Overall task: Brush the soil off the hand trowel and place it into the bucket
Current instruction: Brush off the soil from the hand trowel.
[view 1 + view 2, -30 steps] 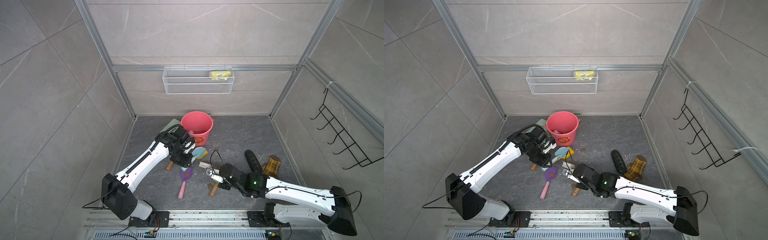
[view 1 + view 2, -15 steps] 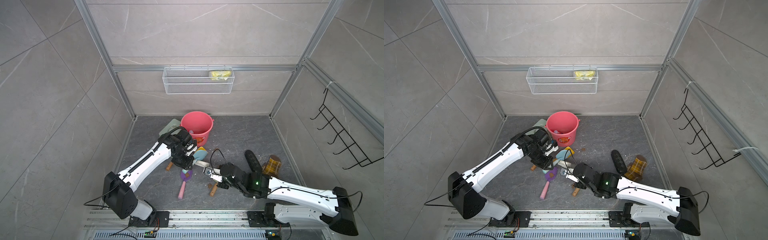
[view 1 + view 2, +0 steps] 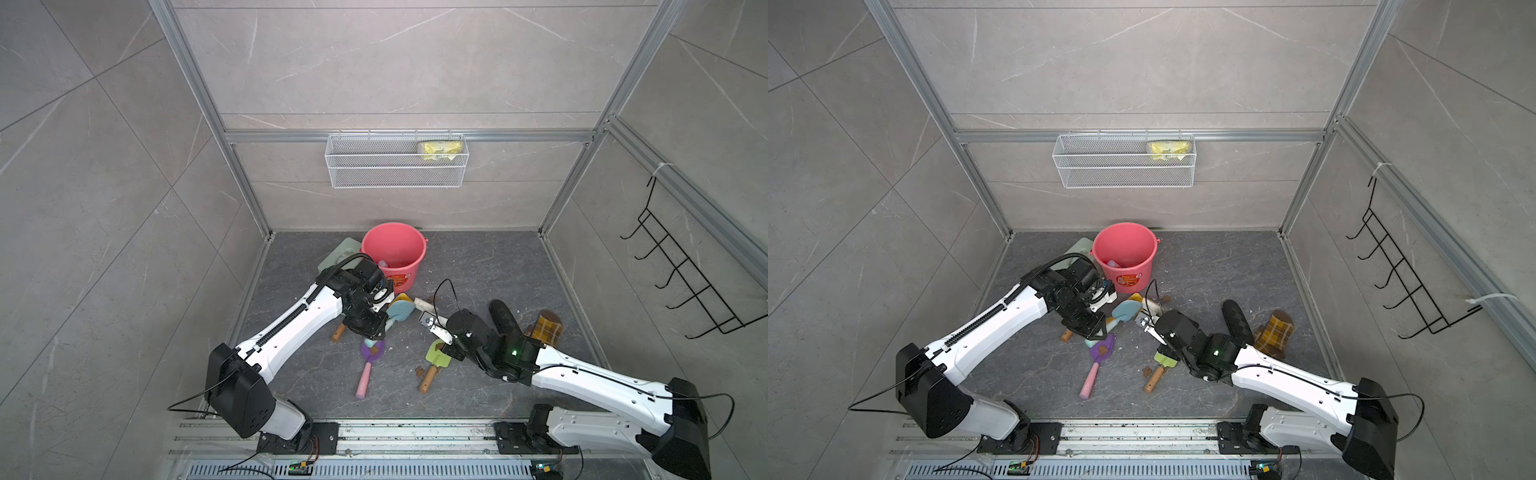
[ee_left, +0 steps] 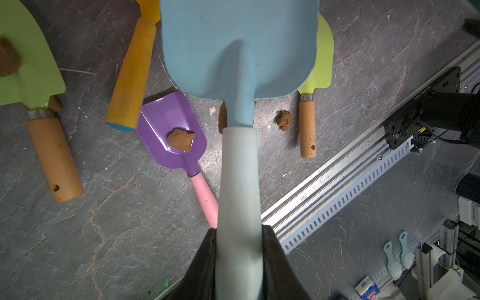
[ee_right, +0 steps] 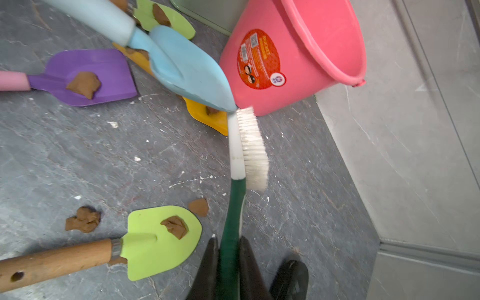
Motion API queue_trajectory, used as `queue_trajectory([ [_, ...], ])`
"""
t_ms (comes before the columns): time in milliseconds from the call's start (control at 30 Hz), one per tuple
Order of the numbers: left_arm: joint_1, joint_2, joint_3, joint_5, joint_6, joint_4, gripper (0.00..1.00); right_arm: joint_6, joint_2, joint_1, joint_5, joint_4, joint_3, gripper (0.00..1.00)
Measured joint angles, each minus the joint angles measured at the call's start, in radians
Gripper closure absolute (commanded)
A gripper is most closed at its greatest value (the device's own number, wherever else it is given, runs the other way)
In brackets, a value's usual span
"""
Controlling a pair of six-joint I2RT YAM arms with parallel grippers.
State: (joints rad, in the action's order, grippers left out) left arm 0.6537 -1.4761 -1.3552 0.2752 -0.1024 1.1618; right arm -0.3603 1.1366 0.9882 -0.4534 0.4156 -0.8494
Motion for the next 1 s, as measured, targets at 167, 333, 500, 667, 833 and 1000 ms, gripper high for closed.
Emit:
queue_trajectory([
  [167, -0.038, 0.004, 0.0, 0.058, -0.012, -0.007, 1.0, 0.018, -0.003, 0.014, 0.034, 0.034, 0.002, 1.0],
  [333, -0.072, 0.006, 0.0, 0.129, -0.039, -0.031, 1.0, 0.014, -0.047, 0.132, 0.133, 0.034, 0.018, 1.0],
  [500, -0.071, 0.004, 0.0, 0.18, -0.051, -0.045, 1.0, 0.009, -0.073, 0.155, 0.215, -0.011, 0.025, 1.0],
  [667, -0.069, 0.003, 0.0, 0.203, -0.055, -0.047, 1.0, 0.009, -0.064, 0.155, 0.192, -0.051, 0.024, 1.0],
  [833, -0.069, 0.003, 0.0, 0.207, -0.055, -0.05, 1.0, 0.01, -0.026, 0.155, 0.123, -0.062, 0.023, 1.0],
  [1000, -0.069, 0.003, 0.0, 0.206, -0.055, -0.05, 1.0, 0.027, -0.022, 0.135, 0.082, -0.061, 0.023, 1.0],
])
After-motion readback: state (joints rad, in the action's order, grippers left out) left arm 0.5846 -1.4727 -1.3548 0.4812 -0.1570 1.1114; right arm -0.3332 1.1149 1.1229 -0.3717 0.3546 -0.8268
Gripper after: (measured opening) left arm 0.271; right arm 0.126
